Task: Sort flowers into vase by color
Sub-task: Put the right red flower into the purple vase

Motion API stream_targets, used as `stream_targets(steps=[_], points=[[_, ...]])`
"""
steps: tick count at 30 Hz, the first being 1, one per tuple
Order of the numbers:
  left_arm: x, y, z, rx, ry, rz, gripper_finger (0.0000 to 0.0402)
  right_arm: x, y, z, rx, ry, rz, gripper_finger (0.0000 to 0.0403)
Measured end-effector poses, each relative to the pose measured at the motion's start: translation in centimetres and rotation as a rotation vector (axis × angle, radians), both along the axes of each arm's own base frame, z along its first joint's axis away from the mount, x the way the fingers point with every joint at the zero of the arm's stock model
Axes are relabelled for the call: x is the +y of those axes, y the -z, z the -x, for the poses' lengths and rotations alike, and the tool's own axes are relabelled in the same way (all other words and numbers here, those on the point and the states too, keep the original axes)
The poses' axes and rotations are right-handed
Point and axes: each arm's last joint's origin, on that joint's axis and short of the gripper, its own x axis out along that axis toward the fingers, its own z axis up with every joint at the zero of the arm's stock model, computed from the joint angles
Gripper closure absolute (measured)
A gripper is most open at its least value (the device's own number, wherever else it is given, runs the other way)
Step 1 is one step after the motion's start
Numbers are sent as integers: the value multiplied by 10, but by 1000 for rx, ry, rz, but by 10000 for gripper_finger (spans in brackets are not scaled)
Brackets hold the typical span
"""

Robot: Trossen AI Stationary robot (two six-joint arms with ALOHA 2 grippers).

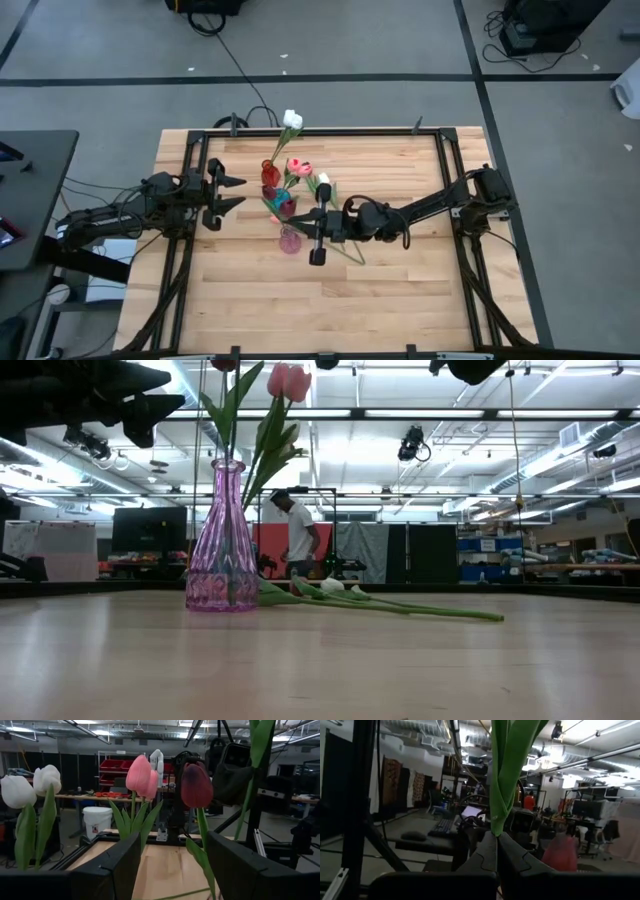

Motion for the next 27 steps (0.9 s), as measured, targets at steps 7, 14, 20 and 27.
stream_targets(steps=[7,14,20,27], points=[[0,0,0,0,-4,-2,172,-2,3,-1,30,-2,-21,396],[0,0,0,0,-4,-3,172,-9,7,-3,67,1,-72,388],[0,0,0,0,-4,-3,172,-18,14,-6,139,16,-118,369],[0,0,0,-1,-4,-3,172,-31,26,-8,258,23,-204,330]])
